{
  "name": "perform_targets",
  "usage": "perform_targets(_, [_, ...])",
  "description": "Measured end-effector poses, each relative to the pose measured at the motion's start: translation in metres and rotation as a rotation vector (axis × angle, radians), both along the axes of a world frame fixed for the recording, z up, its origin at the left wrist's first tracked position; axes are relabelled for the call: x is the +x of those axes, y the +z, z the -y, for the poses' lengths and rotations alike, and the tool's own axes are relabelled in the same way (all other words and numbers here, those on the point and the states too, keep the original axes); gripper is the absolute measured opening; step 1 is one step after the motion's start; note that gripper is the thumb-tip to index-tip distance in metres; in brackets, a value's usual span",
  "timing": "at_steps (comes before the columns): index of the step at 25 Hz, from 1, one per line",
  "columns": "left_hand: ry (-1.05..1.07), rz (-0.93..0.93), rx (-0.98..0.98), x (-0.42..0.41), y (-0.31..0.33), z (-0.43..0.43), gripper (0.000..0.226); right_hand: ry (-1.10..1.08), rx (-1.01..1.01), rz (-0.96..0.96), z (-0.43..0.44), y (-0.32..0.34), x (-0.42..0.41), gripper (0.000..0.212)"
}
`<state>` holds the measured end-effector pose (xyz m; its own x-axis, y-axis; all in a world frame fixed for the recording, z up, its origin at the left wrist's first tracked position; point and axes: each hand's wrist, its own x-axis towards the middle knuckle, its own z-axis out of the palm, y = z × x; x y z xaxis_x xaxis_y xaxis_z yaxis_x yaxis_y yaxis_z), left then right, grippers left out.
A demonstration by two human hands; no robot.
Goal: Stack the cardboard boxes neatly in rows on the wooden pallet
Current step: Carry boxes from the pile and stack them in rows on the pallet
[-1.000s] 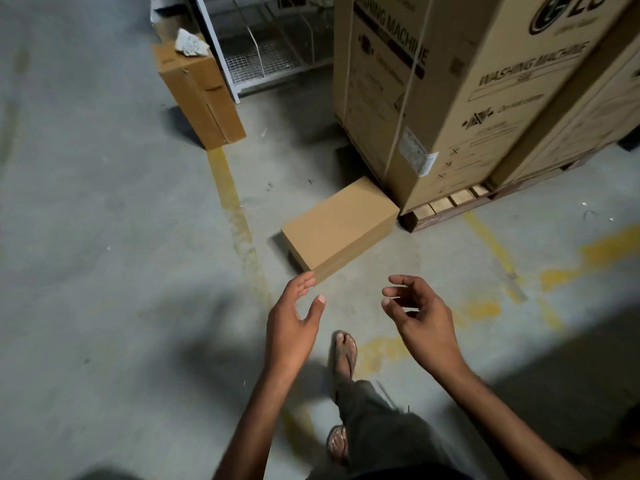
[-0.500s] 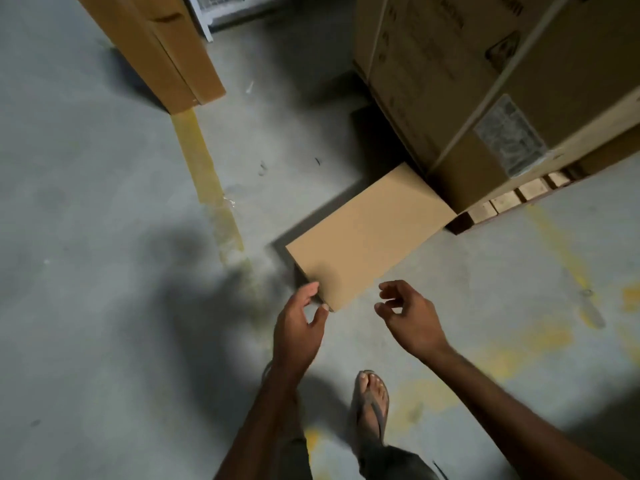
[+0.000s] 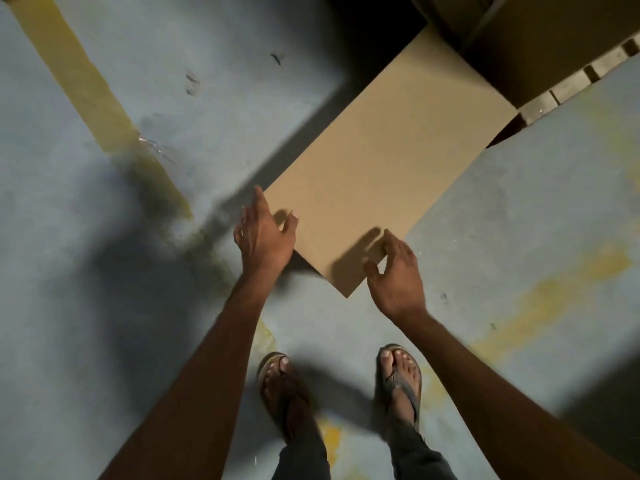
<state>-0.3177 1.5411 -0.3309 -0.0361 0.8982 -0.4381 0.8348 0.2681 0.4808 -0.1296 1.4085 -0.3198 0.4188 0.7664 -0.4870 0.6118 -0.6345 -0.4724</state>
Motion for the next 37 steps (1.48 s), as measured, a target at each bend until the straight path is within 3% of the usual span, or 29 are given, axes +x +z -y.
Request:
perform_targets(4, [-0.115,0.068,0.031,0.013,-0.001,0.039,0.083,0.233,-0.161,0.061,0.023,-0.013,0.004,0.064])
perform_targets(7, [-0.014,0.009,0.125,0.013,-0.001,0.032,0.081,0.235,-0.194,0.006,0.026,-0.007,-0.002,0.070])
perform_targets(10, [0.037,0.040,0.045,0.003,-0.011,-0.002,0.069,0.188,-0.173,-0.081,0.031,-0.009,-0.006,0.079])
perform_targets(12, [0.012,0.070,0.021,-0.001,-0.015,-0.007,0.062,0.071,-0.133,-0.179,0.029,-0.008,-0.011,0.080])
perform_targets(16, [0.092,0.041,0.012,-0.007,0.000,0.015,0.057,-0.407,-0.027,-0.494,0.021,0.001,-0.027,0.079])
perform_targets(19, [0.123,-0.011,-0.019,-0.018,0.021,0.050,0.051,-0.498,-0.053,-0.486,0.046,0.003,-0.040,0.084])
perform_targets(21, [0.113,0.028,0.102,-0.015,0.041,0.087,0.037,-0.557,-0.112,-0.469,0.075,-0.002,-0.041,0.085])
perform_targets(23, [0.009,0.062,0.221,0.001,0.059,0.128,0.021,-0.684,-0.200,-0.533,0.096,-0.001,-0.033,0.087])
perform_targets(26, [-0.210,0.092,0.159,0.027,0.055,0.172,0.005,-0.900,-0.123,-0.712,0.102,0.018,-0.021,0.109])
perform_targets(29, [-0.321,0.192,-0.019,0.035,0.039,0.190,0.023,-0.931,0.042,-0.760,0.106,0.035,-0.006,0.125])
perform_targets(31, [-0.337,0.131,-0.018,0.036,0.032,0.184,0.038,-0.867,0.035,-0.652,0.115,0.035,-0.002,0.117])
perform_targets(34, [-0.262,-0.001,-0.009,0.035,0.009,0.144,0.065,-0.847,0.028,-0.470,0.131,0.028,0.005,0.075])
perform_targets(37, [-0.281,-0.020,-0.292,0.039,-0.023,0.099,0.071,-0.903,0.022,-0.451,0.146,0.012,0.019,0.052])
